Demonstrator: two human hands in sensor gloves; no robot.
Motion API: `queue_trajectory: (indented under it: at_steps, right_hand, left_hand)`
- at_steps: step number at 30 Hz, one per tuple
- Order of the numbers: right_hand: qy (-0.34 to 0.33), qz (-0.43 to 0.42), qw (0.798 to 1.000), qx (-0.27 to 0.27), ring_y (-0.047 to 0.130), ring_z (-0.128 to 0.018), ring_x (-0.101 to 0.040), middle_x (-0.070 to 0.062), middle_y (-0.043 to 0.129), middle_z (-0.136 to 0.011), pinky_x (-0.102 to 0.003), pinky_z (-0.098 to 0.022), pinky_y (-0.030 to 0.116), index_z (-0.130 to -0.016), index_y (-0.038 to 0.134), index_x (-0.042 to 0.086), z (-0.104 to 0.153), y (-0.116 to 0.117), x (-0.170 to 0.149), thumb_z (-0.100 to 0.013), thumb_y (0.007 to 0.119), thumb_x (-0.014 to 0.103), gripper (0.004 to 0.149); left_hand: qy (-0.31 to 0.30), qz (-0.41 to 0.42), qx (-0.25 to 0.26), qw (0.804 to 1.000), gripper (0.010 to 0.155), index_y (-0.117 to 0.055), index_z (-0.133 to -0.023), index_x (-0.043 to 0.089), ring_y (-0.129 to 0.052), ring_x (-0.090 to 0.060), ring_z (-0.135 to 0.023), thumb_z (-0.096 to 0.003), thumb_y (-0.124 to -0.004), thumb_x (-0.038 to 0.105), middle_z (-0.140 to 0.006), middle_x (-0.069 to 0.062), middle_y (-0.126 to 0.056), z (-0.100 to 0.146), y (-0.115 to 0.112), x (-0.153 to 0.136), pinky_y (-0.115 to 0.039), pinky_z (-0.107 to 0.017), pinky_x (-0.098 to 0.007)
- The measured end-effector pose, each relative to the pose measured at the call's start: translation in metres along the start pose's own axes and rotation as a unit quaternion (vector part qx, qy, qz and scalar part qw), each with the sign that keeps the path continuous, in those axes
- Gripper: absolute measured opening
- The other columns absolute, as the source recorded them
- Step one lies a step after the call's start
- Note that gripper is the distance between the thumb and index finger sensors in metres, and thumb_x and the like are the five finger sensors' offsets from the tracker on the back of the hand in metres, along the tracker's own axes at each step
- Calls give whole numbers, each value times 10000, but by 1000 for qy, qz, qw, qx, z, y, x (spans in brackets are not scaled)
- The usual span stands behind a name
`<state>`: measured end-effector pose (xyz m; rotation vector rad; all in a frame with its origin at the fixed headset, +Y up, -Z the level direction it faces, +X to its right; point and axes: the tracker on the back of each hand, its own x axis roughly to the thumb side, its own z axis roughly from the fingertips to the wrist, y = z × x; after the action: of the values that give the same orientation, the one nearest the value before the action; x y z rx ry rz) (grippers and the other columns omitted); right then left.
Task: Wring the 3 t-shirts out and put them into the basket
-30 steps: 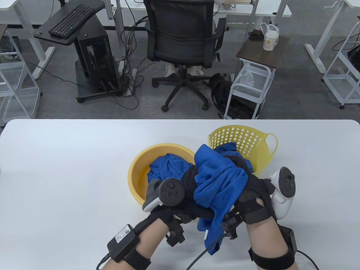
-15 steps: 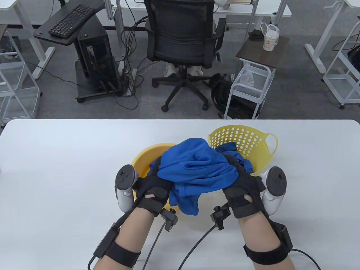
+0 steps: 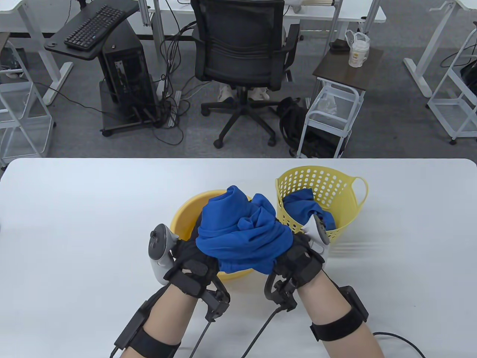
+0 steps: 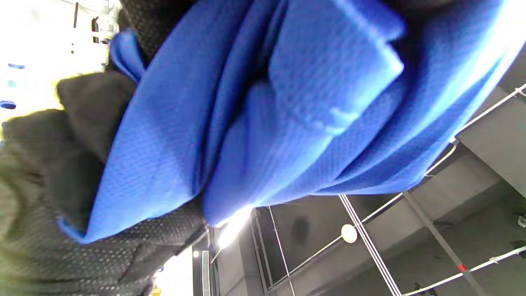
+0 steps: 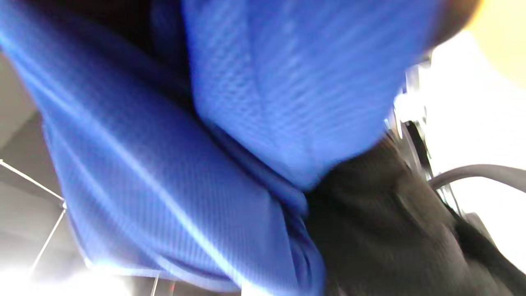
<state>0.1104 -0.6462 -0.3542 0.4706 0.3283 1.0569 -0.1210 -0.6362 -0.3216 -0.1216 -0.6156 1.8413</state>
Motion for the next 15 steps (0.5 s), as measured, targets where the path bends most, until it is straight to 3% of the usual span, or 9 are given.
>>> queue_trajectory:
  at_steps: [2,4,6,7,9,11,13,15]
  right_hand:
    - [-30,16,999,-11,982,-273,-404,-368,769,-876,-291,-120,885,-1062,653,136,4,-8,13,-622,815,243,480]
    - [-62,14,997,-32,976,-268,-418,-344,781,-883,-299,-119,884,-1031,695,127,8,-11,23,-610,830,215,451]
    - [-91,31,994,-51,969,-270,-429,-341,781,-890,-307,-124,881,-1020,708,135,13,-13,33,-603,837,209,443]
    - [-126,46,989,-60,963,-280,-431,-336,772,-902,-309,-134,878,-1021,706,147,15,-14,39,-603,837,209,442]
    - [-183,70,976,-98,957,-294,-437,-330,760,-916,-317,-145,874,-1022,699,160,21,-21,51,-603,833,212,443]
    - [-247,95,956,-127,942,-324,-451,-323,737,-940,-337,-167,863,-1024,688,175,29,-31,68,-604,827,214,444]
    - [-295,172,933,-111,924,-353,-471,-323,713,-967,-360,-192,850,-1031,680,184,34,-34,80,-610,827,212,447]
    - [-323,254,907,-94,920,-385,-466,-302,702,-992,-359,-220,850,-1036,669,209,38,-28,87,-615,820,234,448]
  left_hand:
    - [-3,-53,5,999,550,-556,-1074,333,-758,-281,-1055,-610,-799,499,-1215,-85,-552,0,1,7,-746,-708,-522]
    - [-2,-132,17,991,523,-592,-1063,348,-721,-357,-1045,-603,-806,477,-1217,-102,-552,0,4,11,-725,-713,-530]
    - [20,-209,15,978,569,-584,-1085,406,-697,-396,-1054,-580,-812,533,-1227,-156,-536,-1,8,12,-713,-706,-567]
    - [40,-232,-14,972,673,-482,-1140,414,-661,-423,-1070,-576,-811,577,-1247,-162,-479,-1,12,11,-694,-716,-583]
    - [57,-217,-68,972,839,-303,-1188,357,-549,-459,-1115,-575,-805,633,-1277,-182,-363,-1,20,8,-633,-744,-615]
    - [65,-164,-86,981,982,-152,-1197,343,-477,-485,-1134,-559,-778,750,-1297,-163,-295,2,31,2,-602,-756,-631]
    - [83,-94,-91,988,1013,-130,-1194,354,-583,-495,-1091,-546,-780,785,-1287,-204,-318,3,33,-3,-686,-716,-604]
    - [94,-27,-135,986,1034,-81,-1186,373,-675,-478,-1049,-544,-752,826,-1287,-209,-324,2,28,-8,-766,-682,-543]
